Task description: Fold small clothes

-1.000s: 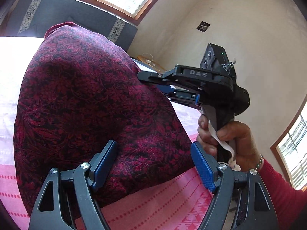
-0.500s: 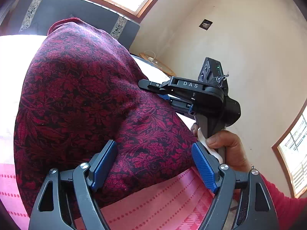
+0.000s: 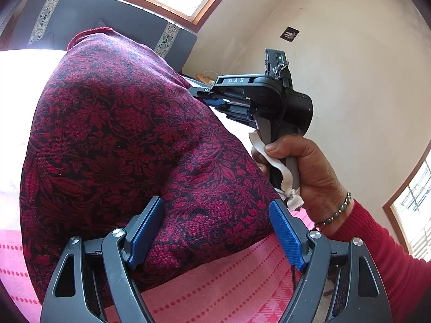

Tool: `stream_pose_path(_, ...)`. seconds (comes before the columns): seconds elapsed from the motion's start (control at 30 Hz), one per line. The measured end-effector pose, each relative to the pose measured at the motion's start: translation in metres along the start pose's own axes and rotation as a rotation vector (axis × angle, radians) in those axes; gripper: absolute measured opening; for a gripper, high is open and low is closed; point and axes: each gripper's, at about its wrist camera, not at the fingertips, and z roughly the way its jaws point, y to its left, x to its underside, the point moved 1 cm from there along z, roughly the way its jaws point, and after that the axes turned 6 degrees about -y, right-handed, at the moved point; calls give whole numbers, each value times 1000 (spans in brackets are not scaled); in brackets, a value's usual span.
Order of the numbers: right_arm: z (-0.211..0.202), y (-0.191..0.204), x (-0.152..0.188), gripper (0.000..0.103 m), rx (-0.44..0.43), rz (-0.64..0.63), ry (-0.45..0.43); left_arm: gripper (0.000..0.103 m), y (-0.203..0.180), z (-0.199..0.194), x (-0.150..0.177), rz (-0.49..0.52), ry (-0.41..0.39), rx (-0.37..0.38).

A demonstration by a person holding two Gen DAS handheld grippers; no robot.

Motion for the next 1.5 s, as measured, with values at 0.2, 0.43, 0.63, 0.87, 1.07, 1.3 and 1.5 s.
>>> stream_pose_path(0.2, 15, -16, 18, 9, 17, 3, 28, 80, 0, 0, 2, 6, 4, -11)
stream_pose_path(0.43, -44, -18, 19, 27, -75, 89, -65, 80, -3, -1, 4, 13, 6, -24)
stream_pose_path(0.63, -113, 25, 76, 27, -220, -29, -76, 80, -3, -3, 4, 9, 3, -21)
stream_pose_path(0.87, -105, 30, 141, 13, -74, -193, 90, 80, -2, -2, 5, -1, -4, -10)
stream_pose_path(1.07, -104, 5, 135, 29, -106, -74, 81, 80, -2, -1, 5, 3, -3, -23)
stream_pose_path(1.3, -119, -22, 130, 30, -198, 89, 63, 80, -5, 2, 4, 3, -4, -25)
stream_pose_path(1.5, -105, -1, 130, 15, -174, 16, 88, 80, -3, -6, 5, -1, -44, -30)
